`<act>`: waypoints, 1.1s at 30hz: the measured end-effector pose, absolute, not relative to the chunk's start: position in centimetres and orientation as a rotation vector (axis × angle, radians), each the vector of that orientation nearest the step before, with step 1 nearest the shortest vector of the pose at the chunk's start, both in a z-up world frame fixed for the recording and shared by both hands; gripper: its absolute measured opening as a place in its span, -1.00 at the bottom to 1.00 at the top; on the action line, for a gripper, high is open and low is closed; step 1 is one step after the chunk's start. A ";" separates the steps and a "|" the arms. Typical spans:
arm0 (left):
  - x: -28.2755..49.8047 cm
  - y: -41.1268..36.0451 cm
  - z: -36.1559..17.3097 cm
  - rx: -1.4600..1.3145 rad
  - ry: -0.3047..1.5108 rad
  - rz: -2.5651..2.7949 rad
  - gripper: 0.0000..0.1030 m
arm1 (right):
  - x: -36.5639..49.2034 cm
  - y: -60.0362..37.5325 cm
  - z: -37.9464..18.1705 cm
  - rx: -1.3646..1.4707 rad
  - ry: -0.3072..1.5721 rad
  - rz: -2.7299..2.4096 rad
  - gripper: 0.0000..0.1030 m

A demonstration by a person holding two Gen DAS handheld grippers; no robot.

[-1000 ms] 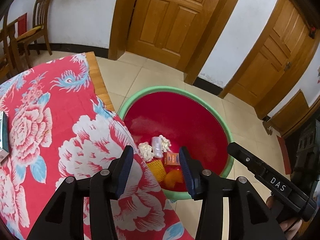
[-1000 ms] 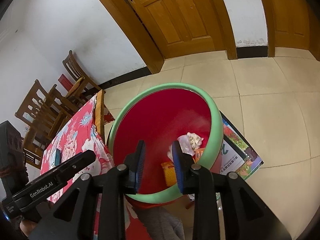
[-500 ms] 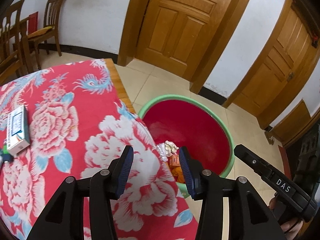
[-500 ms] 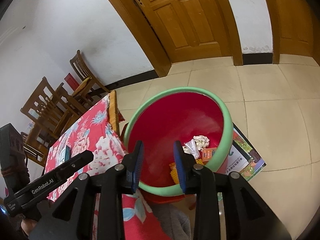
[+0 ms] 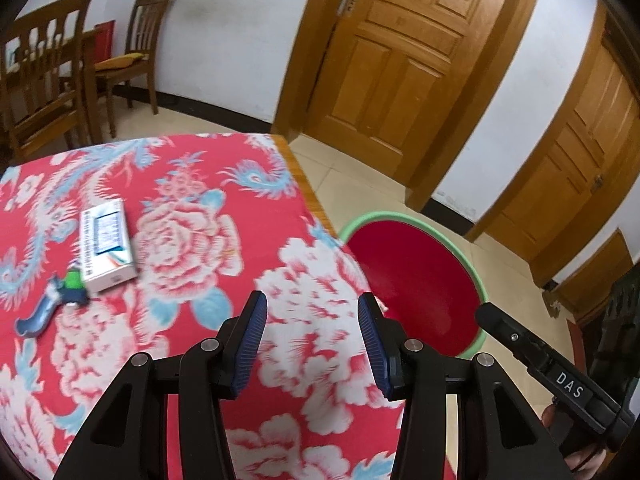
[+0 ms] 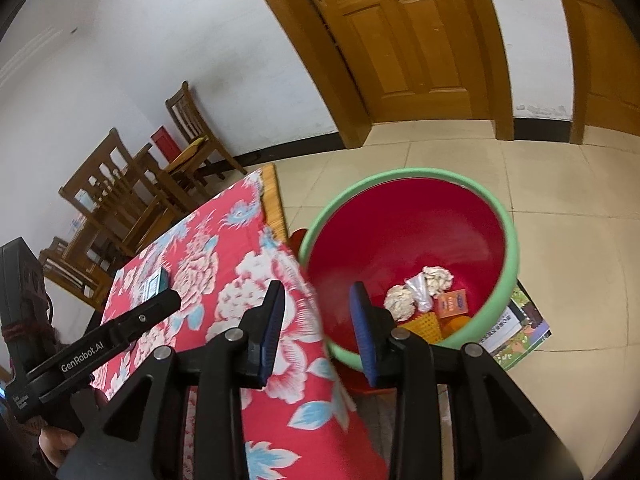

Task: Collect trash
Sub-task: 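Move both open grippers back over the table, then grasp the light-blue plastic toy with the left gripper while the right grasps the white medicine box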

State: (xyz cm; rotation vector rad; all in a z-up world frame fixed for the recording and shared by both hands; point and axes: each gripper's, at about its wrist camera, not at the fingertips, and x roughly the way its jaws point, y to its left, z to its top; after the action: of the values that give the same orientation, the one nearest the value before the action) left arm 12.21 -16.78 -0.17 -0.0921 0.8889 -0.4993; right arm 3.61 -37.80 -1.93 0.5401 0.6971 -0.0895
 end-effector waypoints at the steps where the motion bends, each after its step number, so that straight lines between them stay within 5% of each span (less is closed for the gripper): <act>1: 12.2 -16.1 -0.1 -0.097 0.886 -0.487 -0.06 | 3.7 -37.4 -1.9 0.535 0.699 -0.083 -0.30; 33: 14.2 1.9 -2.1 -0.089 0.869 -0.143 0.04 | 7.7 -24.3 -0.7 0.355 0.781 0.080 -0.17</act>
State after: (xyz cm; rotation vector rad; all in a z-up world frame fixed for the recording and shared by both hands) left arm 14.17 1.92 -2.12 -0.0891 0.8687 -0.1429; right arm 7.71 -24.28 -0.71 0.3548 0.7809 0.0801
